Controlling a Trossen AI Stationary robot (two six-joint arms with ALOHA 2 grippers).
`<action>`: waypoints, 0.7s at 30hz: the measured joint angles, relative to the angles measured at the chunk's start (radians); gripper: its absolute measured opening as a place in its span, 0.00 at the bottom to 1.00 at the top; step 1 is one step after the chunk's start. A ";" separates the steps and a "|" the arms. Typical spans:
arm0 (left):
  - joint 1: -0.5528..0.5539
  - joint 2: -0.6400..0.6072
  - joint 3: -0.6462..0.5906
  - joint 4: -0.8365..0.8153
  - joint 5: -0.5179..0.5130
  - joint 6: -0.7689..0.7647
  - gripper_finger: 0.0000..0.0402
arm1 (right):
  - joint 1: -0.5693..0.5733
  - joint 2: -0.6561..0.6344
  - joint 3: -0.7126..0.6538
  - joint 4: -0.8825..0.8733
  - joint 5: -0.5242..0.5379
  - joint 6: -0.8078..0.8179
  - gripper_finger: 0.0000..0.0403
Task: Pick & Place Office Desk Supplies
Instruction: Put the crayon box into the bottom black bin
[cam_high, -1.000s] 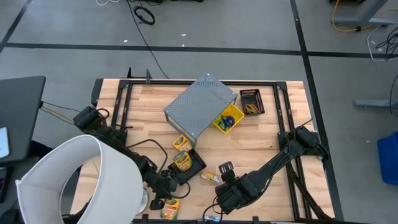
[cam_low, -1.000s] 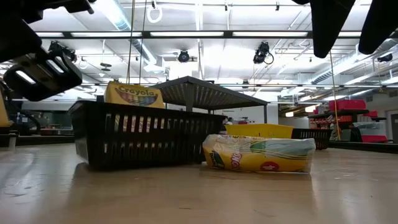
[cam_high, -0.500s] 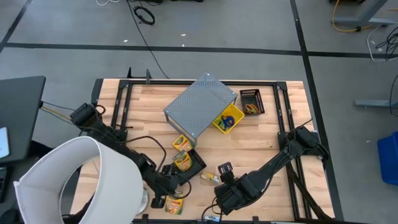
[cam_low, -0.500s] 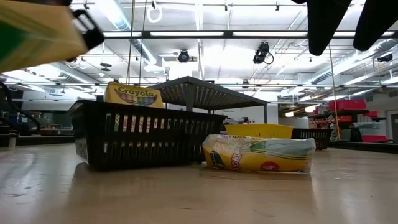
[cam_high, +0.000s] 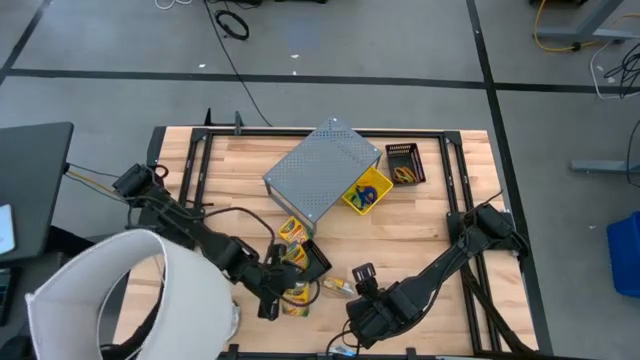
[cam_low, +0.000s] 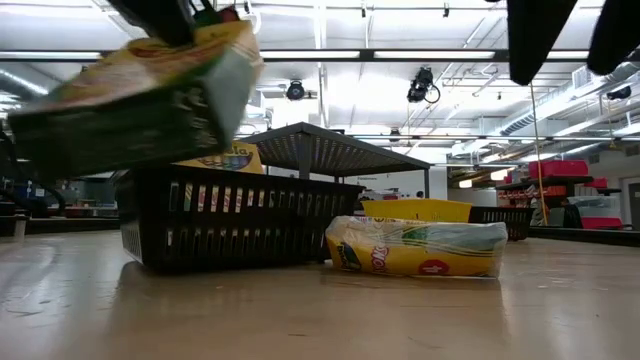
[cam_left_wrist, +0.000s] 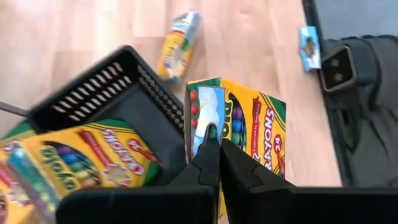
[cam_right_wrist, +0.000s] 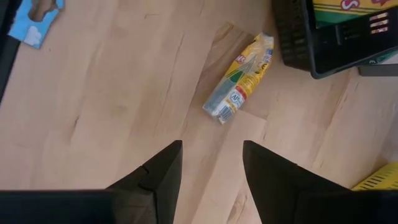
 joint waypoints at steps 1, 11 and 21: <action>0.004 0.000 0.003 -0.003 -0.004 0.002 0.00 | 0.003 0.000 0.000 0.000 0.000 0.003 0.44; 0.032 0.000 0.006 -0.009 -0.076 -0.006 0.00 | 0.024 0.000 0.000 -0.001 0.014 0.051 0.44; 0.066 0.000 0.006 -0.057 -0.190 -0.014 0.00 | 0.035 0.000 0.000 -0.002 0.016 0.073 0.44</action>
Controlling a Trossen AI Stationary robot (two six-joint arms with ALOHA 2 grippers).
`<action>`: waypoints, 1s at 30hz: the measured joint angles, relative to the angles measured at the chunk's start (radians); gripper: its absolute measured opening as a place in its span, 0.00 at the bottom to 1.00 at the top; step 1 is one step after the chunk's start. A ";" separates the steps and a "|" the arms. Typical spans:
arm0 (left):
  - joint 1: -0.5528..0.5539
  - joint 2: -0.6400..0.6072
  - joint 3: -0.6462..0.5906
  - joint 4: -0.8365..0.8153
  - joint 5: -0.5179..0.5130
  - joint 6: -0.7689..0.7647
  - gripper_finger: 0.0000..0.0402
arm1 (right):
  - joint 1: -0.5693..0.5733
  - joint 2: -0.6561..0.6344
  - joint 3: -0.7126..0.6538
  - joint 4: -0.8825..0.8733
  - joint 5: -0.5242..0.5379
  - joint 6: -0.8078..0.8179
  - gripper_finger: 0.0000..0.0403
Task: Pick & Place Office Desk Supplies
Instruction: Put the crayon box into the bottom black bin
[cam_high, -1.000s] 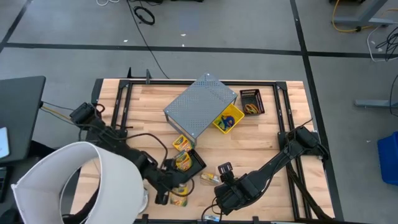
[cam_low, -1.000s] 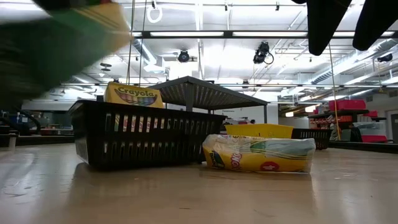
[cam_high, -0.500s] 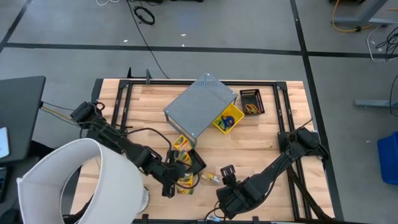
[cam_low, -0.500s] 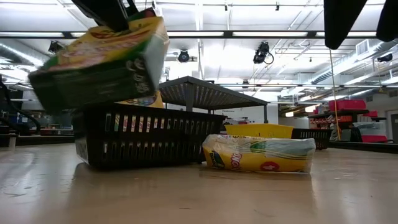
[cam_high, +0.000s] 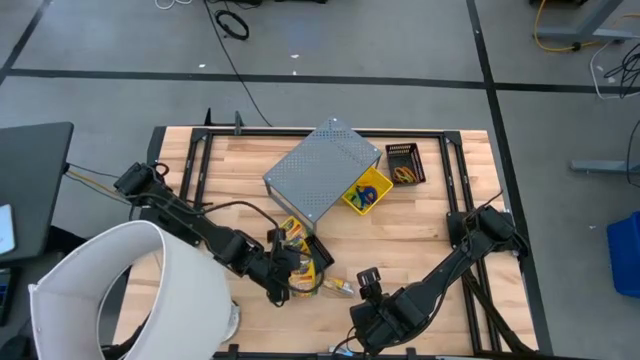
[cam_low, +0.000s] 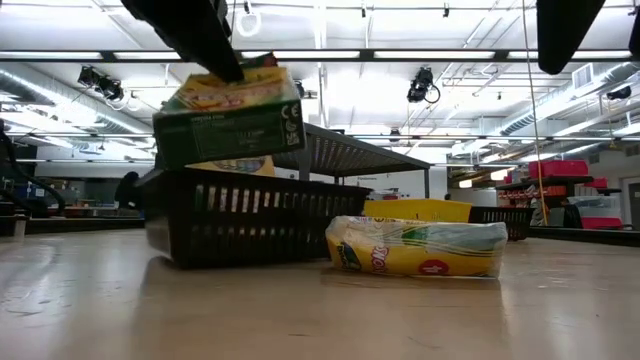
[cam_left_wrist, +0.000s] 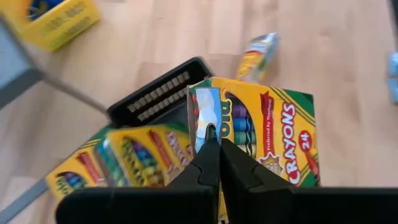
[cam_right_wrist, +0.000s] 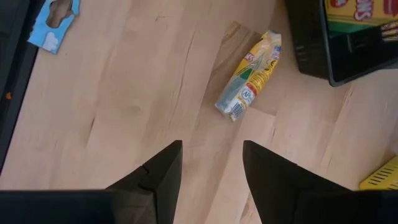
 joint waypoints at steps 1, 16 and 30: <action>0.004 0.000 0.000 -0.013 -0.012 -0.003 0.00 | 0.000 0.000 0.000 0.000 0.001 0.000 0.44; 0.002 -0.058 0.000 0.004 -0.030 0.009 0.00 | 0.000 0.000 0.000 0.008 0.008 -0.004 0.44; 0.055 -0.062 0.000 -0.069 -0.158 -0.011 0.00 | 0.000 0.000 0.000 0.017 0.013 -0.004 0.44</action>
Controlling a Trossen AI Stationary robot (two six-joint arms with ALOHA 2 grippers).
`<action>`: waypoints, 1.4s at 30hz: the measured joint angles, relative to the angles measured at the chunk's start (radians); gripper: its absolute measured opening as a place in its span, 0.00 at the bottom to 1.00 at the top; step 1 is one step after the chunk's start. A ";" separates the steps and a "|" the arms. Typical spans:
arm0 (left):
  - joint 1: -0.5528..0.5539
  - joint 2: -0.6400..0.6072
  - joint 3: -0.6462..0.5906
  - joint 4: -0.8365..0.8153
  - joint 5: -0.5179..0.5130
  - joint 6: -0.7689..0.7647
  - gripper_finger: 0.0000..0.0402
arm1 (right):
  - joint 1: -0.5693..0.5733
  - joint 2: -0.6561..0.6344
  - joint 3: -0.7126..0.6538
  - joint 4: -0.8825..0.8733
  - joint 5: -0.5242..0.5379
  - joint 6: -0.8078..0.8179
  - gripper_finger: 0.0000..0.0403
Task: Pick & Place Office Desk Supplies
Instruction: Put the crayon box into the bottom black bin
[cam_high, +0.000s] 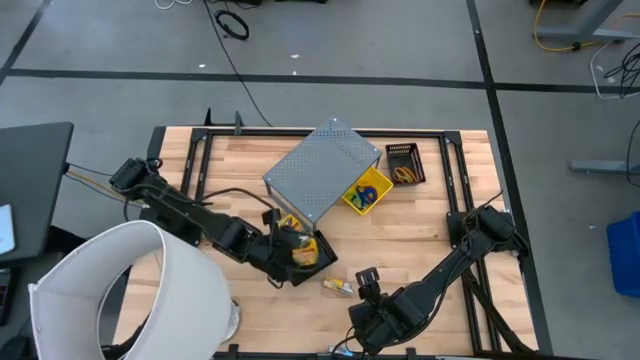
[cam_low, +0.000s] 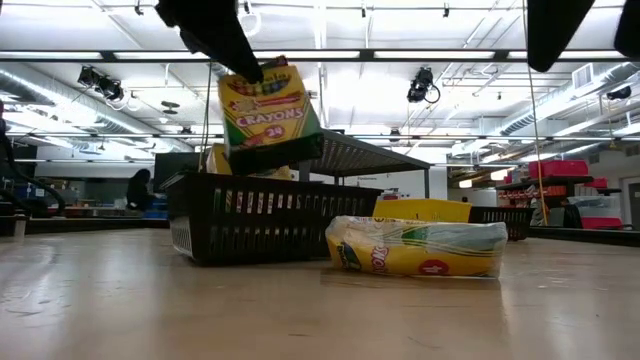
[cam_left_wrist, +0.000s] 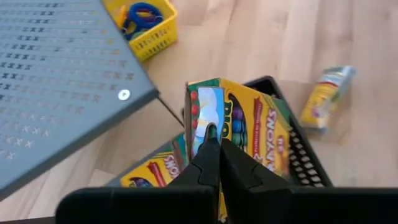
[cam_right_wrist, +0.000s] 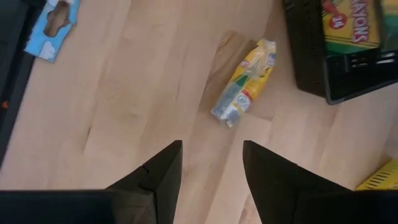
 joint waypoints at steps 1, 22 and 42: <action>0.007 0.006 0.000 0.003 0.000 0.000 0.00 | 0.000 0.000 0.000 0.000 0.009 0.000 0.44; 0.055 0.102 -0.001 -0.021 0.006 0.023 0.00 | -0.165 -0.002 -0.270 0.708 0.308 -0.266 0.03; 0.041 0.104 -0.003 0.030 -0.029 0.039 0.05 | -0.405 0.032 -0.461 1.062 0.109 -0.349 0.00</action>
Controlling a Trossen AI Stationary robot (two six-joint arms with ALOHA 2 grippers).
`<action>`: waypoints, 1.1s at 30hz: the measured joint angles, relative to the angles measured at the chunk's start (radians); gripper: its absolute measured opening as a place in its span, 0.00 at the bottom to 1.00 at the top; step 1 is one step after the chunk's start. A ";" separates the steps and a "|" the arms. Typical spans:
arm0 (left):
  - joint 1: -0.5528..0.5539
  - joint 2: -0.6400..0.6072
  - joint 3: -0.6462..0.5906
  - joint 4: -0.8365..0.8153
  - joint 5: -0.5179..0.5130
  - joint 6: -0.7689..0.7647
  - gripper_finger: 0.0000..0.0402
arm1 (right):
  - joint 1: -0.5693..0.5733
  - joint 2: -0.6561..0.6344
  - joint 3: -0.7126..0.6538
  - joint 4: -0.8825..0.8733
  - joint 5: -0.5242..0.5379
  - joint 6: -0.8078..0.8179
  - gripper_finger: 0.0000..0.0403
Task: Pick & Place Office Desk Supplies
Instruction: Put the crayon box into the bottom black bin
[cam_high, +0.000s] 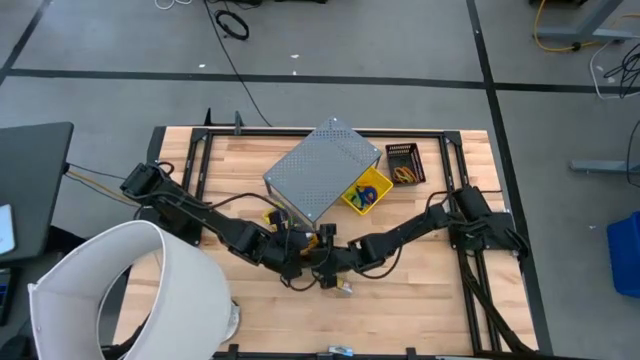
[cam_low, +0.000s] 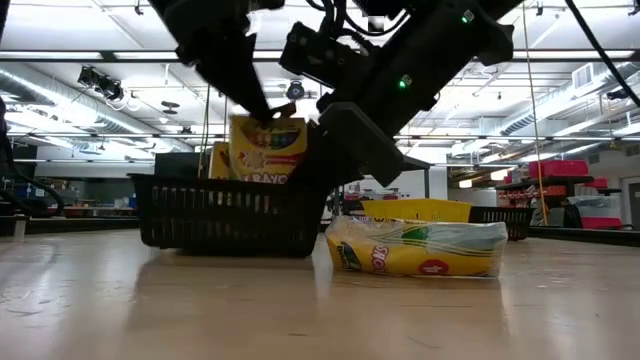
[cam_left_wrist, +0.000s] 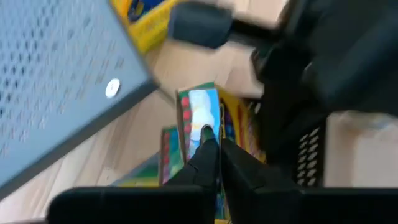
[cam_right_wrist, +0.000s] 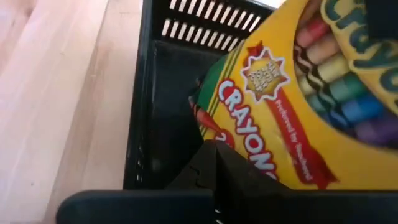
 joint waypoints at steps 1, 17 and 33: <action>-0.005 0.000 0.001 0.014 -0.002 0.007 0.07 | -0.002 0.002 -0.001 0.002 0.000 0.000 0.00; -0.072 -0.064 0.002 0.135 0.009 0.154 0.17 | -0.011 0.009 -0.003 0.014 0.008 -0.015 0.01; -0.077 -0.081 0.002 0.030 0.037 0.119 0.17 | 0.029 0.009 0.043 -0.044 0.008 -0.073 0.19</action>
